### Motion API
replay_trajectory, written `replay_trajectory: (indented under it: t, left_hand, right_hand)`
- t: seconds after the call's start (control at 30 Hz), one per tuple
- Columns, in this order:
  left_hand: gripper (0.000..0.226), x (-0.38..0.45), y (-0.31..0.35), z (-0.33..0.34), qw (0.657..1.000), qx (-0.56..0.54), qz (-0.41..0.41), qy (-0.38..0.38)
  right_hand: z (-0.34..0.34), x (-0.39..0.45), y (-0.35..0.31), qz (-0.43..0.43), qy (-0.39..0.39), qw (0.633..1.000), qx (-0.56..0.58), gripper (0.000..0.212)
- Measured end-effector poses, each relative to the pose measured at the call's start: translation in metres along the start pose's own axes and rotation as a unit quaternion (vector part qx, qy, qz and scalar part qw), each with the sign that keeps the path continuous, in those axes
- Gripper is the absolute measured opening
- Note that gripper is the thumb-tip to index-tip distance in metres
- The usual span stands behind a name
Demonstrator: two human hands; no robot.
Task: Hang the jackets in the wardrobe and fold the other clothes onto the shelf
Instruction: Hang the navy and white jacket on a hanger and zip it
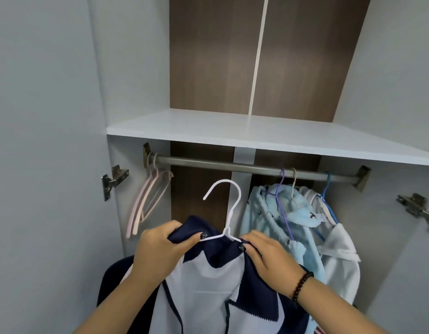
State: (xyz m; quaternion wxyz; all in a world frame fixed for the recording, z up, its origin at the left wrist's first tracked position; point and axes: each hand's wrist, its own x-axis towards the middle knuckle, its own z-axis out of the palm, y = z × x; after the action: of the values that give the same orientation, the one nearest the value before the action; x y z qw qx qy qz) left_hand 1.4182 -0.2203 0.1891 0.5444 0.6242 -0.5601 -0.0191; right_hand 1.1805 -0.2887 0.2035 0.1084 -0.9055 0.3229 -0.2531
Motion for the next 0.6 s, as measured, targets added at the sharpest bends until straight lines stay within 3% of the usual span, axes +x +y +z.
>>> replay_trajectory:
  t: [0.2,0.33,0.47,0.5,0.6]
  left_hand:
    - [0.044,0.034,-0.002,0.065,1.000,0.012,0.005,0.021]
    - [0.033,0.049,-0.002,0.099,0.998,0.049,-0.006,0.033]
    - [0.007,0.065,-0.006,0.125,0.997,0.054,0.050,0.022]
    - [0.011,0.067,-0.010,0.131,0.997,0.047,0.049,0.018]
    - [0.025,0.073,-0.026,0.143,1.000,-0.012,-0.024,0.015]
  right_hand:
    - [-0.004,0.032,0.045,0.012,0.023,0.998,0.062,0.020]
    - [-0.008,0.048,0.072,0.040,0.042,0.995,0.079,0.019]
    - [-0.021,0.062,0.093,0.108,0.075,0.989,0.071,0.019]
    - [-0.024,0.064,0.099,0.130,0.082,0.986,0.072,0.020]
    - [-0.034,0.071,0.118,0.188,0.102,0.974,0.073,0.027]
